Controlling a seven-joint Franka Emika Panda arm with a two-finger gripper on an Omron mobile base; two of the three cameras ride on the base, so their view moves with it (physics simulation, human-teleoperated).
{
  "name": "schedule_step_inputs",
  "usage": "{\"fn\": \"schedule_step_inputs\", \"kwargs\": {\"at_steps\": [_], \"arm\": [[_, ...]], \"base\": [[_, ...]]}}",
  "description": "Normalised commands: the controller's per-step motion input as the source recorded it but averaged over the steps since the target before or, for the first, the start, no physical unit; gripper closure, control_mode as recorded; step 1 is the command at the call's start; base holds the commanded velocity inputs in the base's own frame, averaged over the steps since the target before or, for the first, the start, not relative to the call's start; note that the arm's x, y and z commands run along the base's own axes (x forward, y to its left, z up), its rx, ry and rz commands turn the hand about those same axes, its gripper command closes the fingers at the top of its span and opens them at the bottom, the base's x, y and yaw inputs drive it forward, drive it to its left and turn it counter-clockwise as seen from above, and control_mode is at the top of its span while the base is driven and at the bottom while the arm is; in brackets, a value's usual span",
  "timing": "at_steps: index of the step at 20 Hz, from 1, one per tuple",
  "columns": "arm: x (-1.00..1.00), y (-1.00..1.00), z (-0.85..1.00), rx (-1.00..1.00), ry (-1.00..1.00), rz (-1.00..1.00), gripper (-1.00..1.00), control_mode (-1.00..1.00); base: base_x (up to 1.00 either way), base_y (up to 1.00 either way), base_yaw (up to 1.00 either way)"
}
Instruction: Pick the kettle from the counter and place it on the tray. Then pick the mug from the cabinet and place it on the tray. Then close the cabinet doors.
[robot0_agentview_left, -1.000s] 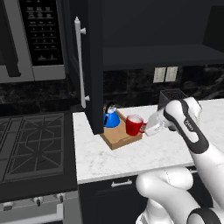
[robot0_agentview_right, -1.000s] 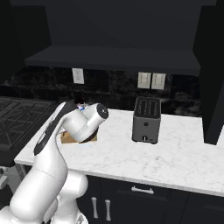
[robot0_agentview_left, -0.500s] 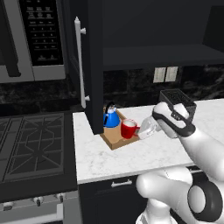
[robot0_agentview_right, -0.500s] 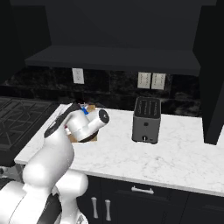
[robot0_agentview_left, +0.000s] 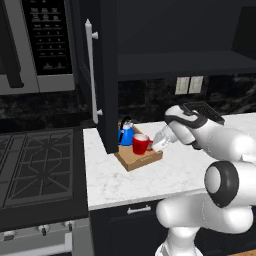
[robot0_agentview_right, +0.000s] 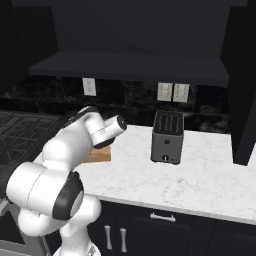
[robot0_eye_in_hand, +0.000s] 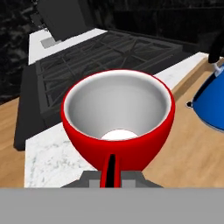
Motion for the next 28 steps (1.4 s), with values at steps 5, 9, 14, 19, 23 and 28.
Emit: {"fn": "schedule_step_inputs", "kwargs": {"at_steps": [5,9,14,19,23,28], "arm": [[0.33,0.01,-0.33,0.0,0.0,0.03,1.0,-1.0],[0.18,0.07,-0.4,0.0,0.0,0.02,1.0,-1.0],[0.18,0.15,-0.26,0.0,0.0,0.01,1.0,-1.0],[0.22,0.17,-0.25,0.0,-0.03,0.01,1.0,-1.0],[0.26,0.04,-0.26,0.0,-0.03,0.03,1.0,-1.0],[0.15,0.0,-0.29,-0.03,-0.06,0.01,1.0,-1.0]], "base": [[0.0,0.0,0.0],[0.0,0.0,0.0],[0.0,0.0,0.0],[0.0,0.0,0.0],[0.0,0.0,0.0],[0.0,0.0,0.0]]}}
